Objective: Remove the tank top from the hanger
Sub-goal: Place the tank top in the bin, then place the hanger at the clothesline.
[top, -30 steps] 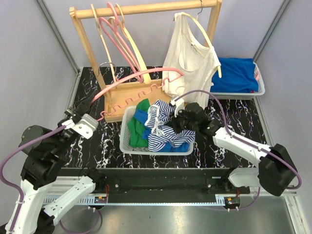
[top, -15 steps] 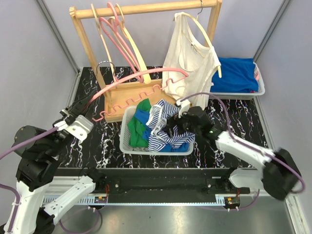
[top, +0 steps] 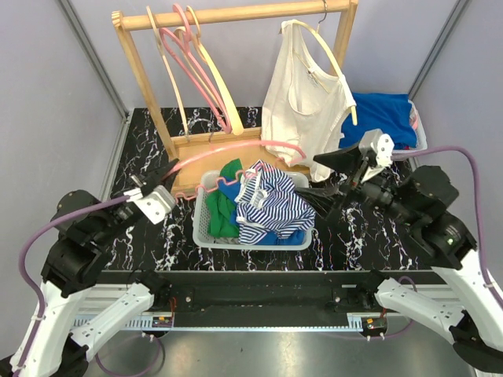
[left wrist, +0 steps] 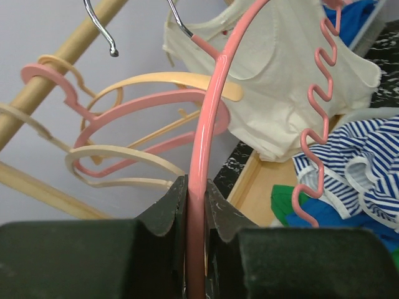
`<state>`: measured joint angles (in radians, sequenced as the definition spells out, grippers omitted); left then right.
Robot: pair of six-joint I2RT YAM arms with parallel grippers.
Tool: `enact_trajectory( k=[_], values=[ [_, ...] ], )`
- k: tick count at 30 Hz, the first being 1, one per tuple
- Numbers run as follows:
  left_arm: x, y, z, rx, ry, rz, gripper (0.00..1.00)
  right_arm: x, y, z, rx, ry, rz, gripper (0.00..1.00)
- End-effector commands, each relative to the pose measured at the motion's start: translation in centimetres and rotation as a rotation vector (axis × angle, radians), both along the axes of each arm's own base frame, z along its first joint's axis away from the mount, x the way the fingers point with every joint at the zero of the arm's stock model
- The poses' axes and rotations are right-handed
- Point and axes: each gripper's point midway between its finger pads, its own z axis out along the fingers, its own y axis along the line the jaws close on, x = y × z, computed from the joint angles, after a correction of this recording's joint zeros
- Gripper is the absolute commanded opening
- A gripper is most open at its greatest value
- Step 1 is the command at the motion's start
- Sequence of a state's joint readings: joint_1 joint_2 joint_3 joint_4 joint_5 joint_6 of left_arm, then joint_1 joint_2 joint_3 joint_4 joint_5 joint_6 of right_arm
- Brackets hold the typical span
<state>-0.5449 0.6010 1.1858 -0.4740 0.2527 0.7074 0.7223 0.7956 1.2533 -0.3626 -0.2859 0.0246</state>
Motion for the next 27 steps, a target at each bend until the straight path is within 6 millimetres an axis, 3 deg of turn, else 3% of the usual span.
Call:
enact_trajectory(
  k=[1, 5, 7, 12, 18, 23, 27],
  values=[
    [-2.3, -2.5, -1.7, 0.098, 0.024, -0.199, 0.11, -3.5, 0.4, 0.5, -0.081, -0.058, 0.174, 1.0],
    [-4.7, -4.6, -3.0, 0.143, 0.042, -0.387, 0.02, -2.7, 1.6, -1.1, -0.177, -0.028, 0.218, 1.0],
    [-4.9, -5.0, -3.0, 0.138, 0.056, -0.416, 0.0, -2.5, 2.9, -2.0, -0.211, 0.008, 0.277, 1.0],
    [-4.8, -6.2, -2.5, 0.136, 0.086, -0.482, 0.0, -2.1, 4.4, -3.3, -0.243, 0.055, 0.337, 1.0],
    [-4.5, -6.8, -1.9, 0.168, 0.025, -0.509, 0.0, -2.6, 4.8, -3.1, -0.244, 0.026, 0.387, 1.0],
    [-3.9, -7.0, -1.6, 0.176, -0.014, -0.504, 0.0, -3.1, 5.4, -3.6, -0.251, 0.055, 0.446, 0.86],
    [-3.6, -7.2, -0.9, 0.17, -0.052, -0.502, 0.0, -3.3, 5.5, -4.0, -0.255, 0.074, 0.467, 0.83]
  ],
)
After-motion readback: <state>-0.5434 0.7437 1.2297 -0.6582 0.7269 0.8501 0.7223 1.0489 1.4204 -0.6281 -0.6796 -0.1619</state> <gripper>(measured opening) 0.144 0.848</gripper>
